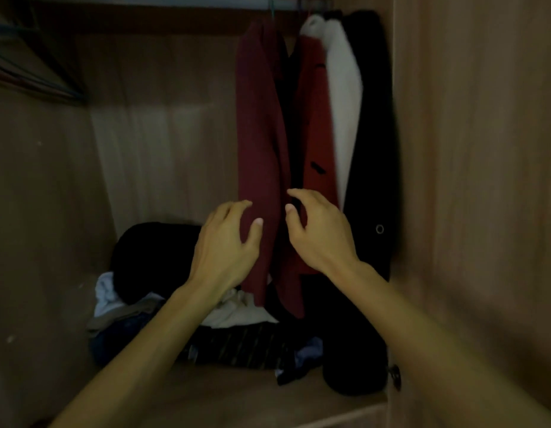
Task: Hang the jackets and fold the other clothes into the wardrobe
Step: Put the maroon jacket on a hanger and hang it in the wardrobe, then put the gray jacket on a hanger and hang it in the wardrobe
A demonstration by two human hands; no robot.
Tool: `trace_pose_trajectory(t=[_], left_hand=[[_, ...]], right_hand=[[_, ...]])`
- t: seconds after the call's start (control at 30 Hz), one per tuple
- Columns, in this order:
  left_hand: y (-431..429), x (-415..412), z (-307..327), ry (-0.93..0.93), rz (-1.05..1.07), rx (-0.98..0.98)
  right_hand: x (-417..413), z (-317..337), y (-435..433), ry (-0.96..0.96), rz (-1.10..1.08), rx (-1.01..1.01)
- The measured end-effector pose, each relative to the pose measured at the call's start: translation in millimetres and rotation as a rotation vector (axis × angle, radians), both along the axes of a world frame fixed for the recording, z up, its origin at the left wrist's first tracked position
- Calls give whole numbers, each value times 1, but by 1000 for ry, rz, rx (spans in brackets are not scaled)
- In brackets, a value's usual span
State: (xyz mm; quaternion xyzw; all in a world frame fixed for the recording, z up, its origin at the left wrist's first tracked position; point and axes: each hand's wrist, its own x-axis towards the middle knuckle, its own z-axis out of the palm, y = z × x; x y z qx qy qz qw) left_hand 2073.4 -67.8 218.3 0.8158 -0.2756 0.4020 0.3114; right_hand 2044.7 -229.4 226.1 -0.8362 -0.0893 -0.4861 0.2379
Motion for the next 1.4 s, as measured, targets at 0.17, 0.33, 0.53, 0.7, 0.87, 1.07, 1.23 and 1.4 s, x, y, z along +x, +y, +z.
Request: trace_pose_trajectory(t=[0.17, 0.33, 0.53, 0.7, 0.87, 1.07, 1.23, 1.4], left_hand=[[20, -58, -42, 66, -66, -8], [34, -112, -80, 148, -181, 30], [55, -177, -135, 219, -309, 121], [54, -231, -177, 325, -477, 125], [19, -305, -205, 425, -711, 189], [-42, -421, -234, 454, -965, 329], [-94, -547, -255, 483, -1148, 395], [-139, -702, -275, 566, -1314, 463]], right_hand=[[-56, -40, 7, 39, -24, 7], [-125, -84, 12, 103, -131, 4], [-217, -149, 30, 217, -306, 53], [-301, -191, 44, 347, -390, 90], [-399, -221, 37, 412, -565, 147], [-555, -254, 13, 411, -833, 306], [-704, -281, -5, 404, -1032, 429], [-863, -304, -16, 394, -1179, 537]])
